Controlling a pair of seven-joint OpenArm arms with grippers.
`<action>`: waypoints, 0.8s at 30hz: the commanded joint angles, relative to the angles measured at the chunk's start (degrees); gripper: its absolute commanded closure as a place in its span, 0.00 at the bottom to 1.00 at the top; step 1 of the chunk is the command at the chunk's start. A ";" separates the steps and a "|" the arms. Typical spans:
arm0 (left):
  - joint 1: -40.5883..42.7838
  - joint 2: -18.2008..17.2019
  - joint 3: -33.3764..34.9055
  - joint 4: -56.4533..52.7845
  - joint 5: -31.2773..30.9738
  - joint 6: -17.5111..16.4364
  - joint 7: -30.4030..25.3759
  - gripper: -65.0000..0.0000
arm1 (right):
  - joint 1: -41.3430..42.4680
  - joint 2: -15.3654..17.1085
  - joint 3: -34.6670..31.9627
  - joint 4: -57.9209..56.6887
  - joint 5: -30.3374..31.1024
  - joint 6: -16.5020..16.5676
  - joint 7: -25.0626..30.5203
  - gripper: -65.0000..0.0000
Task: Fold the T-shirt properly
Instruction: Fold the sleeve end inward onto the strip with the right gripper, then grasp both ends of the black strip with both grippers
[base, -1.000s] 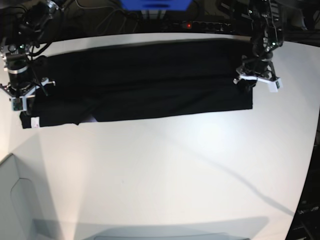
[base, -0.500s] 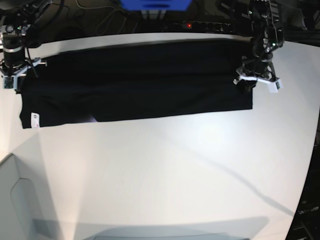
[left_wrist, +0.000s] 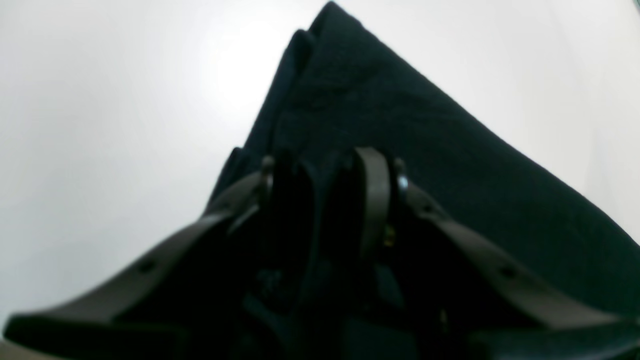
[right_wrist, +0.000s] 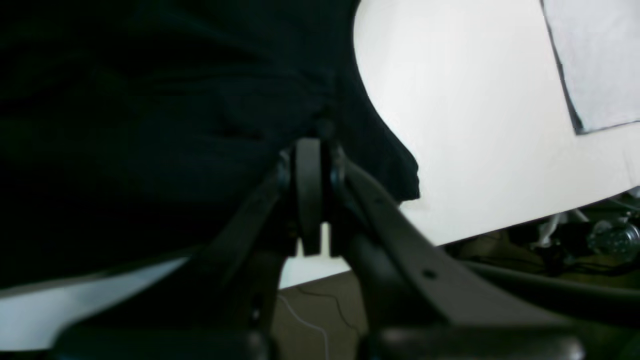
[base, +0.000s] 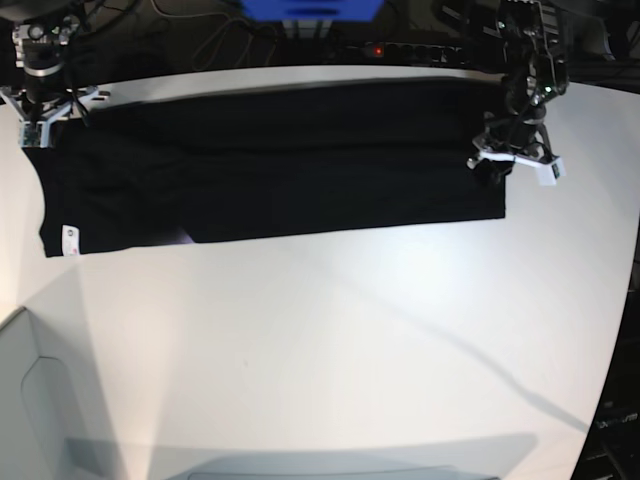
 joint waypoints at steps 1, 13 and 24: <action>0.22 -1.10 -0.27 0.54 0.15 0.29 0.12 0.69 | -0.19 0.50 -0.32 1.14 0.82 -0.05 1.23 1.00; 0.40 -2.07 -0.27 0.54 -0.11 0.29 0.12 0.69 | 9.48 1.73 -0.41 0.44 0.55 -0.05 0.88 1.00; 1.19 -2.07 -0.27 0.46 -0.11 0.29 0.12 0.69 | 15.37 7.01 -0.15 -13.63 0.38 -0.05 0.88 1.00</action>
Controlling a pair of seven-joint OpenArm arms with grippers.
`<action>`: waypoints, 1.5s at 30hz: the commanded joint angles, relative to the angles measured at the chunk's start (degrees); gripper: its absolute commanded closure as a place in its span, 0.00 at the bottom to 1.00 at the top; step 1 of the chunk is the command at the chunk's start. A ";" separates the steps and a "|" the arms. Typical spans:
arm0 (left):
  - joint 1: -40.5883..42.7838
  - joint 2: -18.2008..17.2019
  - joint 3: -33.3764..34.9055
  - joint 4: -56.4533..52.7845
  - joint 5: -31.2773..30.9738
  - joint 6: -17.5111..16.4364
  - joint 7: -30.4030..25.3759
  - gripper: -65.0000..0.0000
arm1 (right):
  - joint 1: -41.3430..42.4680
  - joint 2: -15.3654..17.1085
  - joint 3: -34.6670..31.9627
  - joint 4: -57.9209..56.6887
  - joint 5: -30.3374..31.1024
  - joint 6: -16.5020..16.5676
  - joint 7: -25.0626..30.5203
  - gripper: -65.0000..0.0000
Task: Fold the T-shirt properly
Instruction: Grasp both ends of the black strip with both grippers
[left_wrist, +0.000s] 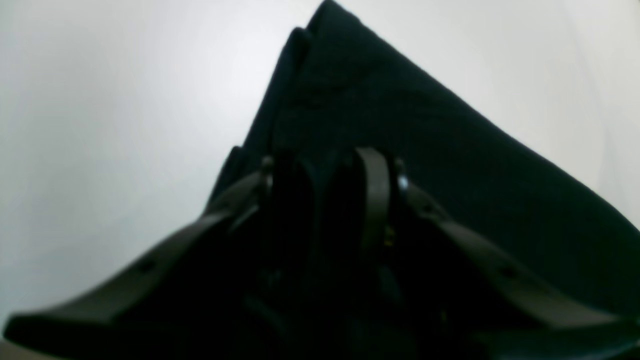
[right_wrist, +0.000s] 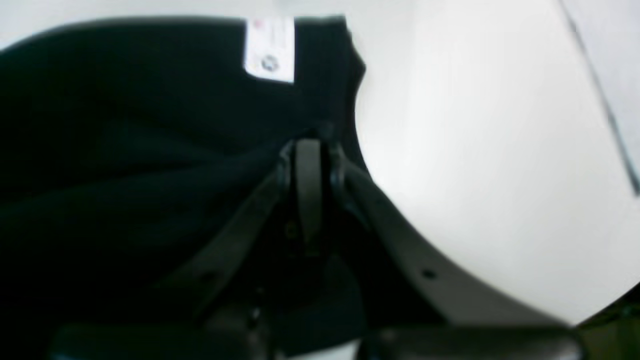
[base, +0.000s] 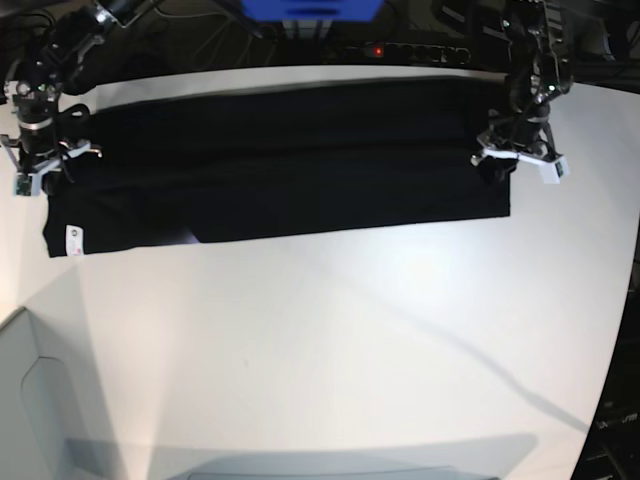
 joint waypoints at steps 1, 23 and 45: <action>0.36 -0.56 -0.35 0.50 0.13 0.27 0.30 0.69 | 0.49 1.50 0.27 -0.32 0.79 -0.07 1.62 1.00; 2.64 -0.73 -0.35 5.33 0.13 0.18 0.30 0.33 | -0.13 -2.19 3.08 5.30 1.23 -0.07 1.54 0.49; 6.86 -0.29 -5.45 10.79 0.13 0.54 0.30 0.33 | 0.57 -1.92 -1.84 -12.63 0.88 -0.07 2.15 0.49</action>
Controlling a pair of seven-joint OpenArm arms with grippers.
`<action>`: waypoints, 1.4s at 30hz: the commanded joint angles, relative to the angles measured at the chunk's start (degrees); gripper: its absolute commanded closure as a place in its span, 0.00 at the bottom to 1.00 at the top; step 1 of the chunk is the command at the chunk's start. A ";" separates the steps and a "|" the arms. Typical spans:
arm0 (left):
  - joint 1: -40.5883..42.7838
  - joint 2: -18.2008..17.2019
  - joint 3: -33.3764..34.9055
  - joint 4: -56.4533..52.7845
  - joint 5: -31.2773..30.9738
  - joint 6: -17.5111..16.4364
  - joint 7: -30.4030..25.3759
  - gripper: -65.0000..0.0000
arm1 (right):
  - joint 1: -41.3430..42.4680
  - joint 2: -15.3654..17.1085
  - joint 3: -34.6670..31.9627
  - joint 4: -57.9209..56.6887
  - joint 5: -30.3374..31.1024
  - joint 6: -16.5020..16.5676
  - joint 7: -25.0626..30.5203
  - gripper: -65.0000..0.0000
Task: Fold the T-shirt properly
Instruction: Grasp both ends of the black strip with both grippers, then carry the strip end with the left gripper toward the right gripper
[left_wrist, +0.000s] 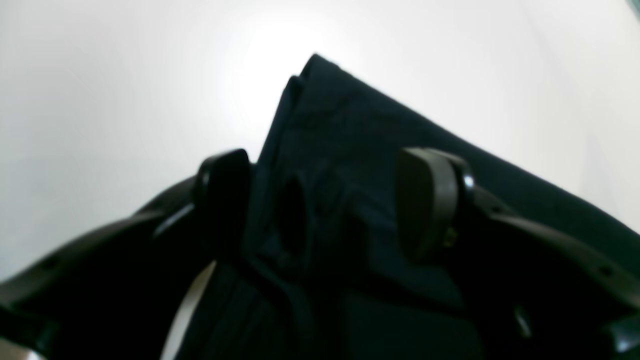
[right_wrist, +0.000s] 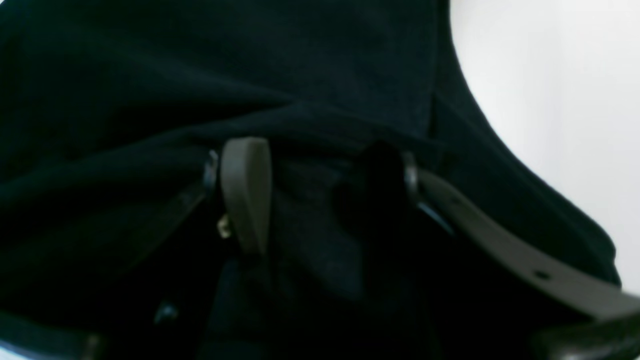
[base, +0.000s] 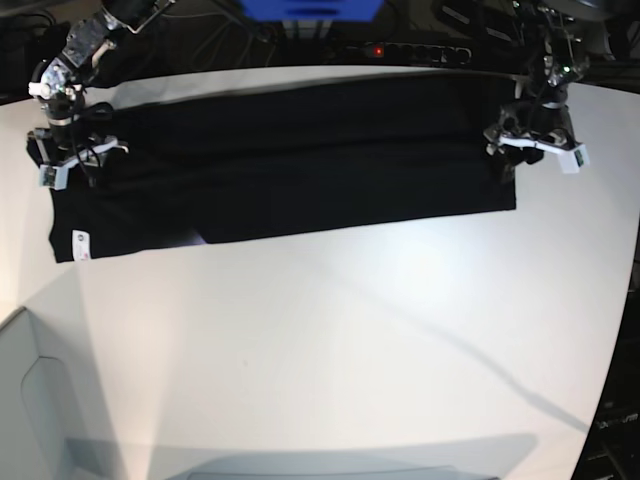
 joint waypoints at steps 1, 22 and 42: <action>0.53 -0.49 -0.18 0.66 -0.35 -0.12 -1.19 0.33 | -0.08 0.17 -0.14 -0.15 -0.89 0.14 -2.48 0.49; 1.14 1.36 6.23 -7.77 0.18 -0.38 -1.10 0.67 | 0.45 0.00 -0.14 -0.15 -0.89 0.14 -2.57 0.49; -4.31 1.44 12.04 8.93 0.27 0.23 -1.10 1.00 | 0.62 -0.18 -0.14 -0.15 -0.80 0.14 -2.75 0.49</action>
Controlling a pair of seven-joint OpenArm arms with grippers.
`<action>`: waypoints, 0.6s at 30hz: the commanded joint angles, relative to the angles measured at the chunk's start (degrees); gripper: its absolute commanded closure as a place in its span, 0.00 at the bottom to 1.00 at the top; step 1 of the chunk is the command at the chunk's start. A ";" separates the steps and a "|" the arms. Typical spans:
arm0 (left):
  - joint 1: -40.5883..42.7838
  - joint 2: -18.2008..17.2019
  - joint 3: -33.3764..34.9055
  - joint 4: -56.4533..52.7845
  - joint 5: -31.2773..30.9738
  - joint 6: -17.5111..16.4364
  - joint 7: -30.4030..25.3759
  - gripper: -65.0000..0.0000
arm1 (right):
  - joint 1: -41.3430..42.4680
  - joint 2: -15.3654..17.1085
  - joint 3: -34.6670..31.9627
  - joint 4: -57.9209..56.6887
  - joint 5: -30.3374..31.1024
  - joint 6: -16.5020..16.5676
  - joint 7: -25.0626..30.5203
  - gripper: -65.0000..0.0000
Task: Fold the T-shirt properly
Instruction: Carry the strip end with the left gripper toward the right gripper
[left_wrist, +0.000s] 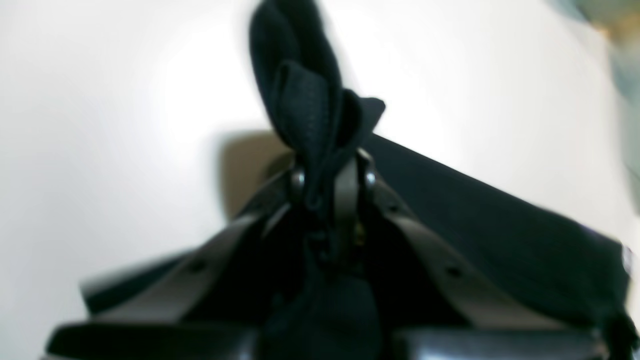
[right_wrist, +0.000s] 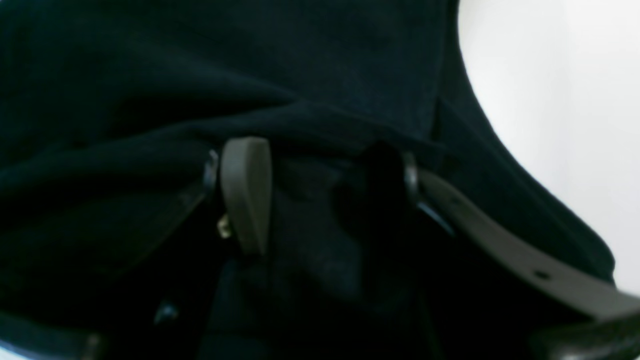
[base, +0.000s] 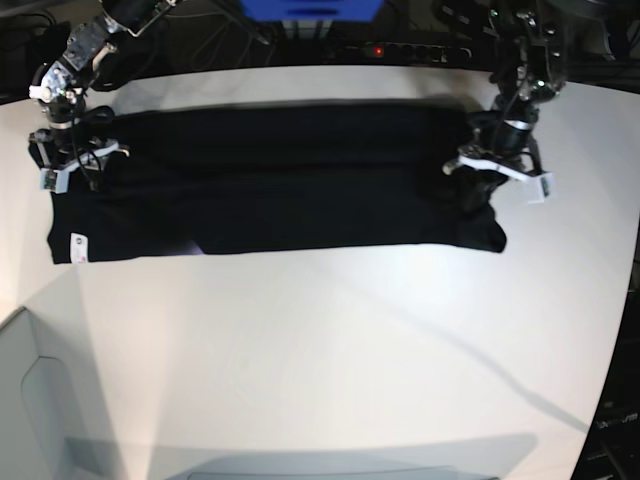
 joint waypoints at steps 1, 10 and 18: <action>-0.16 -0.26 2.26 1.28 -0.28 -0.51 -0.79 1.00 | -0.17 -0.09 -0.09 0.00 -0.78 0.14 -2.57 0.49; -9.21 -0.08 29.95 0.93 13.43 9.78 -1.41 1.00 | -0.17 -1.23 -0.01 0.27 -0.78 0.14 -2.40 0.49; -18.88 5.01 42.43 -7.07 17.39 14.79 -1.41 1.00 | -0.08 -1.15 -0.01 0.27 -0.78 0.14 -2.31 0.49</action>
